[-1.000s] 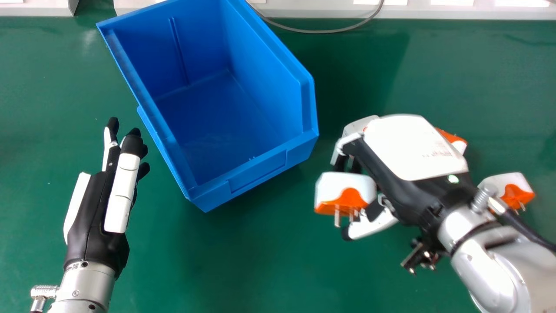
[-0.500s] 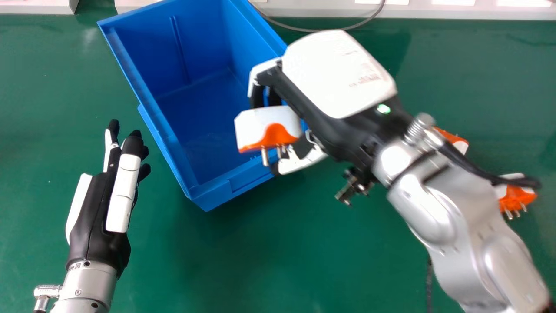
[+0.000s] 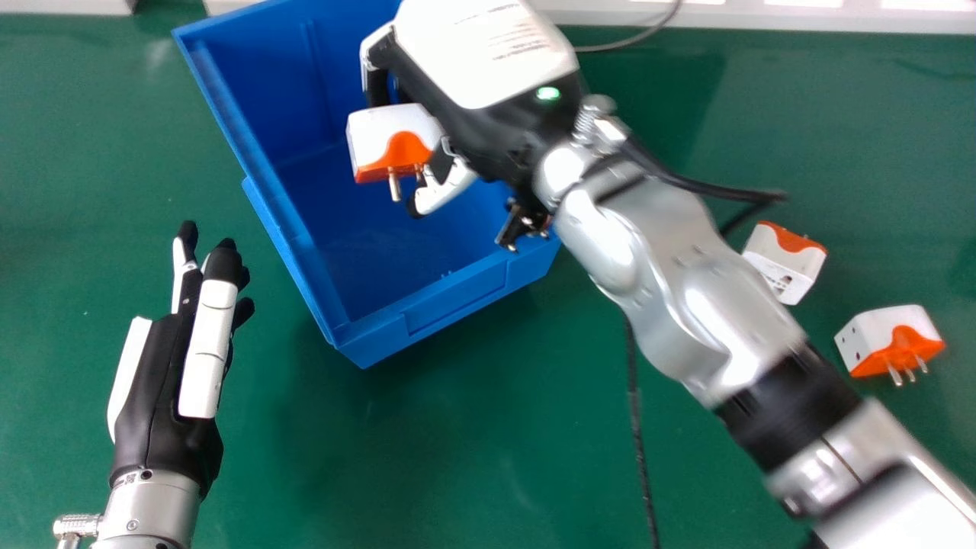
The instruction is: Pick all objects and put in blue box
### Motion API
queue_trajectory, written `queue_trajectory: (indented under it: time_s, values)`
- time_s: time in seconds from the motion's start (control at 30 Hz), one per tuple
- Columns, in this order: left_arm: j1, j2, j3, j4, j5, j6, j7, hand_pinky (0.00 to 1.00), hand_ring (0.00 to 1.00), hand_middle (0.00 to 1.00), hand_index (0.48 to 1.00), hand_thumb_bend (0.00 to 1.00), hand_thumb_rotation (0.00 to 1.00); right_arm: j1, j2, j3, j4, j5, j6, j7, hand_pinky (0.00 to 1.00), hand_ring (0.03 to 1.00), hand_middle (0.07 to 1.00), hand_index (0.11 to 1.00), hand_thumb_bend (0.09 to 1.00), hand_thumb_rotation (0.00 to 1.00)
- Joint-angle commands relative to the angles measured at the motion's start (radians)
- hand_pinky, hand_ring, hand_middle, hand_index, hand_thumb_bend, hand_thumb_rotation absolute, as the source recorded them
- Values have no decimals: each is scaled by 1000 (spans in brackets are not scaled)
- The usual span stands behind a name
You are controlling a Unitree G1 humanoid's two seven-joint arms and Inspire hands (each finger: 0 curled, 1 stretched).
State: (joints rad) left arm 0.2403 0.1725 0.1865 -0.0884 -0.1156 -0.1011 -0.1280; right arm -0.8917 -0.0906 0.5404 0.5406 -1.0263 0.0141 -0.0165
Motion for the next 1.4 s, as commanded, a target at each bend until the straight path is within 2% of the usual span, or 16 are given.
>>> queue_trajectory:
  time_s: [0.0,0.17,0.27,0.4,0.43,0.5,0.53,0.57,0.6,0.63,0.67,0.7,0.8,1.0,1.13,1.37]
  values:
    - [10,-4,1,-30,12,-20,7,981,975,995,987,780,1000,-98,30,21,81,-11,-1,-78,37,93,470,480,526,0]
    - [18,-9,-4,-43,18,-19,15,986,979,998,989,780,1000,-174,77,54,264,-1,4,-175,51,102,455,471,528,0]
    - [19,-13,-6,-38,21,-22,18,986,980,998,989,779,1000,-191,105,49,352,34,-7,-218,56,108,457,470,528,0]
    - [22,-17,-11,-45,24,-20,24,987,980,999,989,779,1000,-196,112,60,406,68,-19,-195,192,252,440,479,525,0]
    - [23,-18,-12,-49,26,-20,25,987,980,999,989,780,1000,-193,109,70,413,65,-19,-188,274,353,511,532,547,39]
    - [24,-19,-13,-52,29,-20,27,987,980,999,989,780,1000,-188,104,93,417,54,-13,-184,274,353,511,532,547,39]
    - [25,-20,-14,-53,30,-20,27,986,980,999,989,782,1000,-187,102,100,417,54,-11,-184,357,450,582,585,568,87]
    - [25,-20,-14,-54,31,-19,28,985,979,998,988,786,1000,-186,100,112,417,48,-4,-186,517,616,715,699,612,216]
    - [24,-20,-14,-55,33,-17,28,985,979,998,988,786,1000,-187,97,127,420,39,4,-187,517,616,715,699,612,216]
    - [23,-21,-15,-56,34,-15,29,984,979,998,988,787,1000,-187,92,146,419,23,15,-186,583,682,769,746,631,275]
    - [22,-21,-14,-56,35,-14,29,983,978,997,987,795,1000,-187,89,159,417,13,24,-184,740,835,882,866,672,449]
    - [22,-21,-14,-55,36,-14,28,982,978,997,987,798,1000,-186,84,170,411,5,32,-184,803,895,925,915,688,522]
    - [16,-21,-12,-48,38,-14,28,978,978,997,987,803,1000,-183,76,187,395,-4,47,-179,904,973,981,978,720,631]
    - [7,-23,-13,-41,39,-12,27,971,977,996,986,805,1000,-165,68,168,360,30,38,-172,963,998,999,999,713,599]
    - [8,-28,-15,-48,40,-7,29,970,977,996,986,805,1000,-125,48,157,299,54,43,-178,971,1000,1000,1000,684,557]
    - [2,-35,-17,-39,41,-9,33,969,976,995,985,802,1000,143,-53,84,-145,70,137,-119,993,1000,1000,999,631,516]
